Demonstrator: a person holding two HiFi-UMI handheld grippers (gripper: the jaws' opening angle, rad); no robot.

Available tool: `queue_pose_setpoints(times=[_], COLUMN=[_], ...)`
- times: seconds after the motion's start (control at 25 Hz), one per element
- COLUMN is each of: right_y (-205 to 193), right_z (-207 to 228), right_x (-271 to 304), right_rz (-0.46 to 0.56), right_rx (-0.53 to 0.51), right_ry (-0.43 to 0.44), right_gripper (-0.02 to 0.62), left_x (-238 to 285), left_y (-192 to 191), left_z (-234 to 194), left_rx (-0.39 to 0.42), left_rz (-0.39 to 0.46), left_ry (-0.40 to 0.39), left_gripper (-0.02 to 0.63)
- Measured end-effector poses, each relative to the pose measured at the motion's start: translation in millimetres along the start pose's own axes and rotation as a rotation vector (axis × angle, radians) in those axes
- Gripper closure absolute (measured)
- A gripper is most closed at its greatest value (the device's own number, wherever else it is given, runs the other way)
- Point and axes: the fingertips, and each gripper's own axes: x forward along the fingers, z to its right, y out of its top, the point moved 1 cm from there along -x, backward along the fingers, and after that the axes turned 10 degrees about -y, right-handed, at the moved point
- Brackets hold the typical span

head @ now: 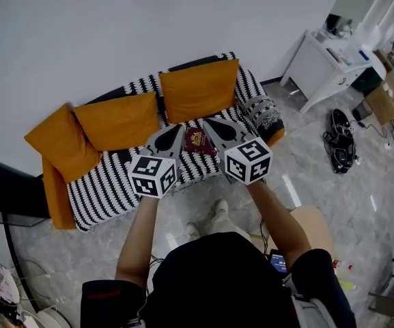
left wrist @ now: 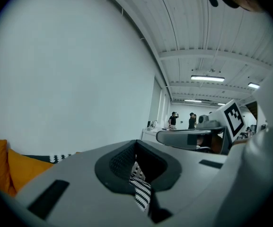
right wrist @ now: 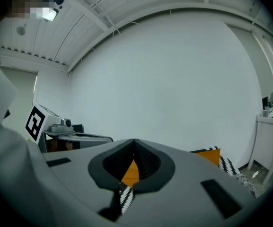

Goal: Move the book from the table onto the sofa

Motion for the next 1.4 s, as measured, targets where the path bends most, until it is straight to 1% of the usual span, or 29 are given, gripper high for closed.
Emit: queue_pose_setpoints(times=[0.28,0.48,0.6,0.92,1.08,1.4], right_y=[-3.6,-1.5,0.8,3.8,7.7,8.5], right_z=[-28.1,-31.6,-30.8,-13.0,-1.4,18.1], right_x=[-11.5,-20.2,-25.1,-46.5,-55.7,-71.8], right_rz=[0.011,0.026,0.027,0.032,0.024,0.012], right_rx=[-0.011,-0.012,-0.017,-0.029,-0.036,-0.054], right_ry=[-0.023,-0.033,-0.032,-0.017,-0.007,0.004], right_gripper=[0.580,0.580,0.580,0.580,0.580,0.580], left_x=[-26.2,-32.1,-32.4,-18.4,-6.8,9.6], left_y=[1.0,-0.7,2.6,3.9,10.8,12.2], left_z=[6.8,12.5,13.7,36.7,47.2,65.9], left_rx=[0.015,0.009,0.014,0.028,0.023,0.016], left_rz=[0.018,0.015,0.010,0.005,0.021,0.042], left_ry=[-0.028,-0.042,-0.035,-0.019,-0.007,0.012], left_gripper=[0.589,0.589,0.589,0.589,0.589,0.589])
